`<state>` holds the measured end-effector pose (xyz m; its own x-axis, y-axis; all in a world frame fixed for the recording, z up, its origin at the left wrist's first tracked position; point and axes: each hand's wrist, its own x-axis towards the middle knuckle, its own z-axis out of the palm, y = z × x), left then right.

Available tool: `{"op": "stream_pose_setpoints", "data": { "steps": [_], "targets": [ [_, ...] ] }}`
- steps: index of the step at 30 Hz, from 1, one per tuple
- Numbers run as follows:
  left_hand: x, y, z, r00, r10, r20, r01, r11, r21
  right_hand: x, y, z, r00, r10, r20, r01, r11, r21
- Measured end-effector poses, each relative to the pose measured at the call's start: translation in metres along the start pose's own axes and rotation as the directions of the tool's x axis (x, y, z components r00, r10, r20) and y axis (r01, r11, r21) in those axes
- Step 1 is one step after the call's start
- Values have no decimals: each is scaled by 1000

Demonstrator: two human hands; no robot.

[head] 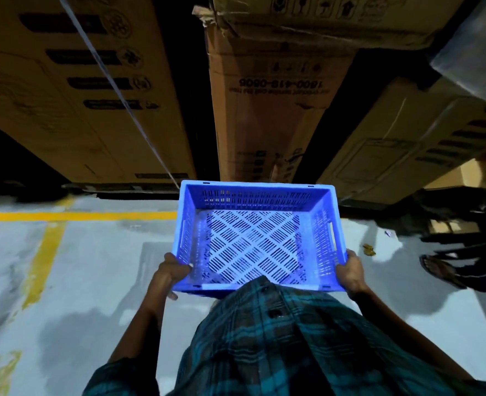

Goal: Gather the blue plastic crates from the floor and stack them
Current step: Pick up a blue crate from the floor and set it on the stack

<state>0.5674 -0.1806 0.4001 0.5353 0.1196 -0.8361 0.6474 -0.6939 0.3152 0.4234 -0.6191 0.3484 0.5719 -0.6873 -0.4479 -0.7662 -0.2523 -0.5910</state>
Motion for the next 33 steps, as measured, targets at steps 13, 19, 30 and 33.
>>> {"op": "stream_pose_setpoints", "data": {
  "steps": [13, 19, 30, 33],
  "targets": [
    [21, -40, -15, 996, 77, 40, -61, 949, -310, -48, -32, 3, 990, 73, 122, -53, 985, -163],
    [27, -48, -17, 990, 117, 81, -93, 961, -261, -63, -19, 5, 988, 133, 74, -133, 991, -7],
    [22, -46, -7, 966, 205, 156, -167, 960, -226, -37, 11, 7, 995, 104, 6, -100, 968, -232],
    [22, -48, 1, 981, 182, 71, -162, 962, -222, -62, -8, 11, 995, 95, 21, -84, 952, -296]
  ]
}}
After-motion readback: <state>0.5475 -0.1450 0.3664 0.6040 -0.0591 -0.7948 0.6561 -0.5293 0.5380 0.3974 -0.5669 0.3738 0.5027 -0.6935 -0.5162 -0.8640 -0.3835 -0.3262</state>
